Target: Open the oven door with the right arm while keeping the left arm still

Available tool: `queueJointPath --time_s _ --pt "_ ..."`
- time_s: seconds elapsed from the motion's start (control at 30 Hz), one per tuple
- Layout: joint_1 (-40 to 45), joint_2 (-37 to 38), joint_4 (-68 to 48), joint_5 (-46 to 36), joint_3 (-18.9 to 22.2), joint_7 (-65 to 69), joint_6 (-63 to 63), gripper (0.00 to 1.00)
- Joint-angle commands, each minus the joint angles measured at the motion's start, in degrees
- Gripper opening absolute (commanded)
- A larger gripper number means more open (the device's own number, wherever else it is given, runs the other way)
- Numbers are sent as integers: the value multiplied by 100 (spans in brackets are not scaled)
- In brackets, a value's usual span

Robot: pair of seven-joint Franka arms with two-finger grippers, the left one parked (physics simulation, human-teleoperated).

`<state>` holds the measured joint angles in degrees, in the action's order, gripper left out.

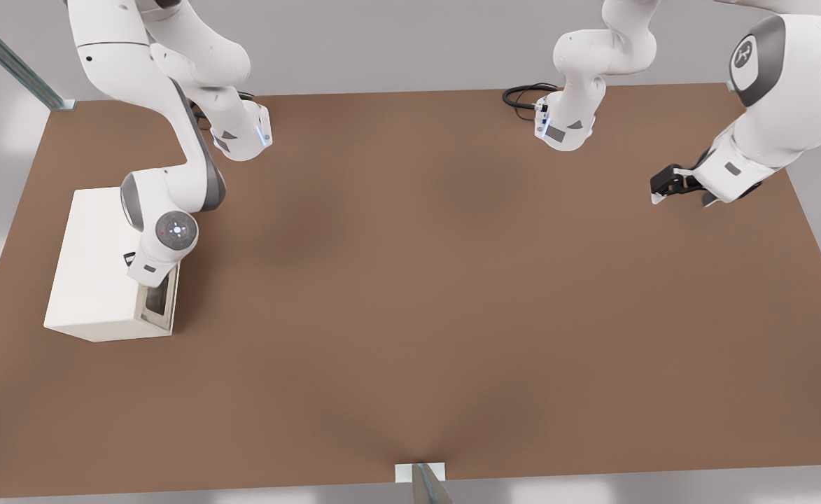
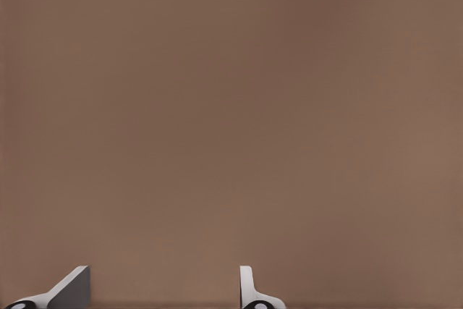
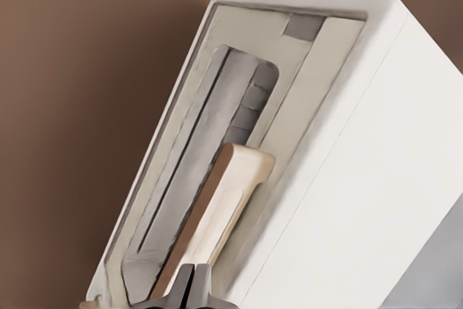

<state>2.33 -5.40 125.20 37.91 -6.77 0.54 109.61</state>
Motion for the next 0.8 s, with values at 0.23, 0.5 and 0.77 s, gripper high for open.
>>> queueJointPath --time_s 0.23,0.5,0.77 --pt "171 57 180 67 0 -345 87 21" --pt "198 -14 180 67 0 -345 166 21" --pt "-619 66 -39 -293 -70 -705 -247 21"
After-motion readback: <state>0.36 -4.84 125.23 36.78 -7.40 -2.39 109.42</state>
